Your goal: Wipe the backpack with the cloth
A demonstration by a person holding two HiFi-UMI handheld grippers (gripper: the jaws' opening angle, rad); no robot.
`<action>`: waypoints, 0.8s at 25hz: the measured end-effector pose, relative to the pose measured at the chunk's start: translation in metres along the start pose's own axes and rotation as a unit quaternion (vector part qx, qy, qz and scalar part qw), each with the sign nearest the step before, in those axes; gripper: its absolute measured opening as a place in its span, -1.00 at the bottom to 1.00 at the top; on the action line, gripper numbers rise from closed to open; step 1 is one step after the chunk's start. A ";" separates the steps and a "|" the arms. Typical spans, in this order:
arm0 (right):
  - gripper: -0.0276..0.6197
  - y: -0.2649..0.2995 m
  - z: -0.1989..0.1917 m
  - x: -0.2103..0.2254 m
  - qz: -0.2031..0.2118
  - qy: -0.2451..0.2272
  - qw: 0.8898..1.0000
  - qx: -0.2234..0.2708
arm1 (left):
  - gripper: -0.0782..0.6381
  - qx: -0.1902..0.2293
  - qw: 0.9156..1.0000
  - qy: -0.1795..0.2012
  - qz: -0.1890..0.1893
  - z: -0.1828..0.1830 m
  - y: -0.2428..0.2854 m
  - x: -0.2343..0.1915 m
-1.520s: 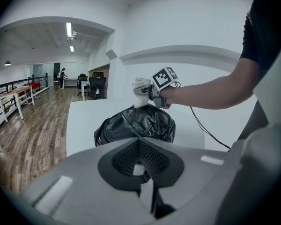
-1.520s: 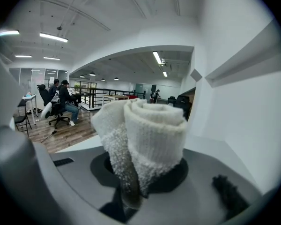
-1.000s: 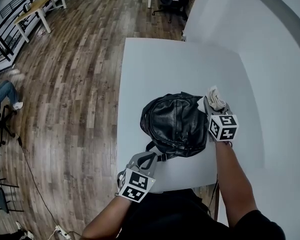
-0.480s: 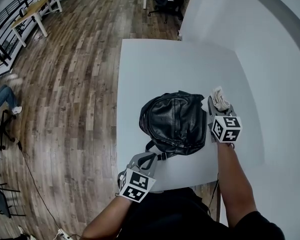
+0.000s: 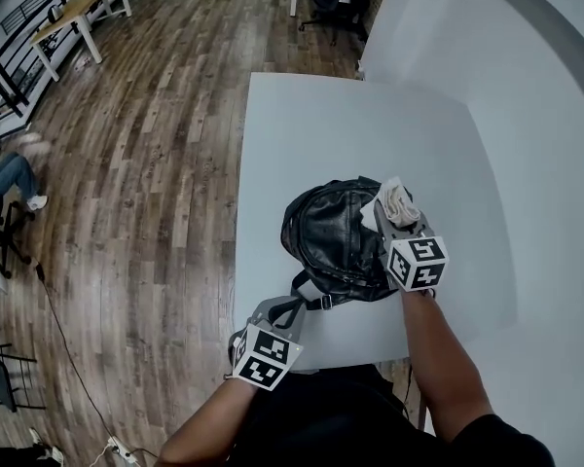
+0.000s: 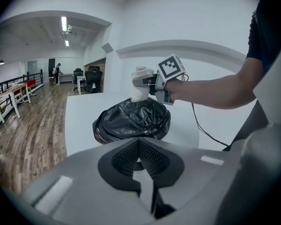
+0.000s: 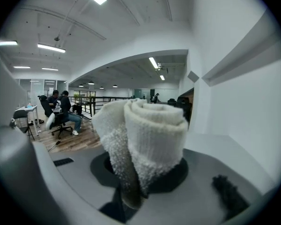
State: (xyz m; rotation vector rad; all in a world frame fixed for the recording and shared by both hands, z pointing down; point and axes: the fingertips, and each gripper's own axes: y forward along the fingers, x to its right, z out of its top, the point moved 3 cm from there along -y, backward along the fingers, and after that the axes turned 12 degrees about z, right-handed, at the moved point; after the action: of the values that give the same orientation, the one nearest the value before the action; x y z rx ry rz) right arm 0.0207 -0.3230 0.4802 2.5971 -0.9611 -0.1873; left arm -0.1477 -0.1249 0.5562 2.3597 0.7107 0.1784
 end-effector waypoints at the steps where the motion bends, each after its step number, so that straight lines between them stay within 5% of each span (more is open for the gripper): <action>1: -0.64 0.008 -0.006 -0.009 0.011 -0.001 1.000 -0.007 | -0.76 -0.003 1.000 -0.001 0.001 -0.003 -0.001 -0.001; 9: -0.64 0.063 -0.035 -0.064 0.079 -0.015 0.996 -0.049 | -0.76 -0.007 1.000 -0.017 0.023 -0.019 -0.015 -0.012; 20: -0.64 0.104 -0.044 -0.090 0.112 -0.013 0.992 -0.064 | -0.76 -0.007 0.998 -0.035 0.047 -0.029 -0.025 -0.028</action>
State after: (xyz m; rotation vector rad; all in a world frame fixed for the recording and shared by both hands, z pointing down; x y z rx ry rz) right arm -0.0998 -0.3244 0.5598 2.3559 -1.1982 -0.2161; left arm -0.1910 -0.1082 0.5643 2.3758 0.5632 0.1401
